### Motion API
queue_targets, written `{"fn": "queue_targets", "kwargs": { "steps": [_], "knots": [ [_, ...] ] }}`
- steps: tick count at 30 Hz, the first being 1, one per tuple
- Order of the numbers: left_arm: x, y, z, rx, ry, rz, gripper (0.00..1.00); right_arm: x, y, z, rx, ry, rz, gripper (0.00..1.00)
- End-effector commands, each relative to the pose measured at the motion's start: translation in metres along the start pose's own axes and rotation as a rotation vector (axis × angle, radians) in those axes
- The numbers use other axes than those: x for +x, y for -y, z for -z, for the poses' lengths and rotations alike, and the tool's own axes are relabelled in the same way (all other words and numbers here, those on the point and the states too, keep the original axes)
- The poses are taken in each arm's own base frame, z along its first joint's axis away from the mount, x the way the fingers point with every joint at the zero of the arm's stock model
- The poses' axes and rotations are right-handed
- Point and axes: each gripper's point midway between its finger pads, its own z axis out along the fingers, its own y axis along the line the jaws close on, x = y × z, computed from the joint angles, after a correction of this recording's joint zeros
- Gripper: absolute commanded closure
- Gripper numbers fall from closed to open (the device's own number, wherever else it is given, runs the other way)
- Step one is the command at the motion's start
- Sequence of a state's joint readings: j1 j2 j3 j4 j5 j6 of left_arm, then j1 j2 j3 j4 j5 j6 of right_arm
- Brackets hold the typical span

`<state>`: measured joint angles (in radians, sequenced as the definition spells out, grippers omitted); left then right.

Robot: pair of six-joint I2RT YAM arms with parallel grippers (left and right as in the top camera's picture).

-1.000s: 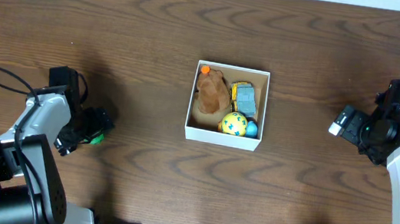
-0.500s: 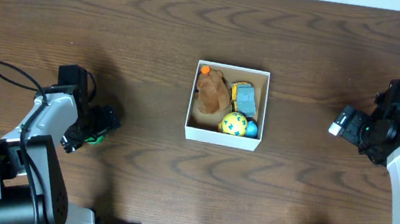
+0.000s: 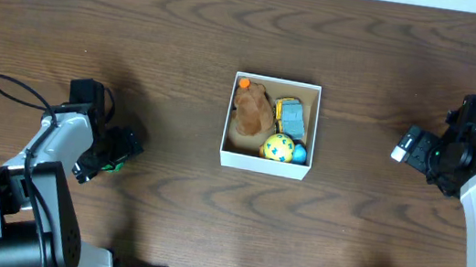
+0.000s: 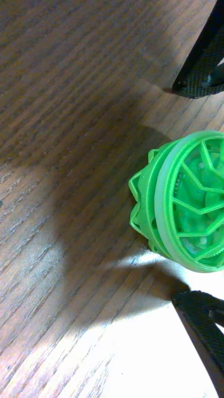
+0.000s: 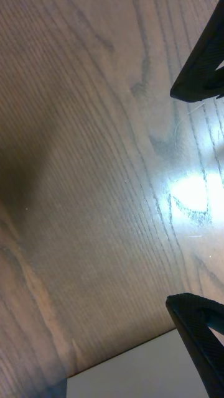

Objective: Pack container
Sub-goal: 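Close the left gripper on the green round toy and lift it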

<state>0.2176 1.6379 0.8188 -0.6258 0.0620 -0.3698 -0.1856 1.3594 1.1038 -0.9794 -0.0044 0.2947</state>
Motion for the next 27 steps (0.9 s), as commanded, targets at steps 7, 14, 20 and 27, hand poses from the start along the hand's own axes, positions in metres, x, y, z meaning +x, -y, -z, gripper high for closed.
{"fn": "queue_targets", "kwargs": {
  "steps": [7, 14, 20, 27],
  "knots": [
    [0.0088, -0.0079, -0.0070, -0.034, -0.022, 0.008, 0.20, 0.0016, 0.0002, -0.0019, -0.001, -0.009, 0.019, 0.01],
    [0.0082, -0.0076, -0.0069, -0.033, -0.020, 0.008, 0.35, 0.0017, 0.0002, -0.0019, -0.001, -0.009, 0.019, 0.01],
    [0.0066, -0.0069, -0.0063, -0.031, -0.015, 0.008, 0.44, 0.0017, 0.0002, -0.0019, -0.001, -0.009, 0.019, 0.01],
    [0.0053, -0.0063, -0.0060, -0.029, -0.010, 0.008, 0.49, 0.0017, 0.0002, -0.0019, -0.001, -0.009, 0.019, 0.01]
  ]
}}
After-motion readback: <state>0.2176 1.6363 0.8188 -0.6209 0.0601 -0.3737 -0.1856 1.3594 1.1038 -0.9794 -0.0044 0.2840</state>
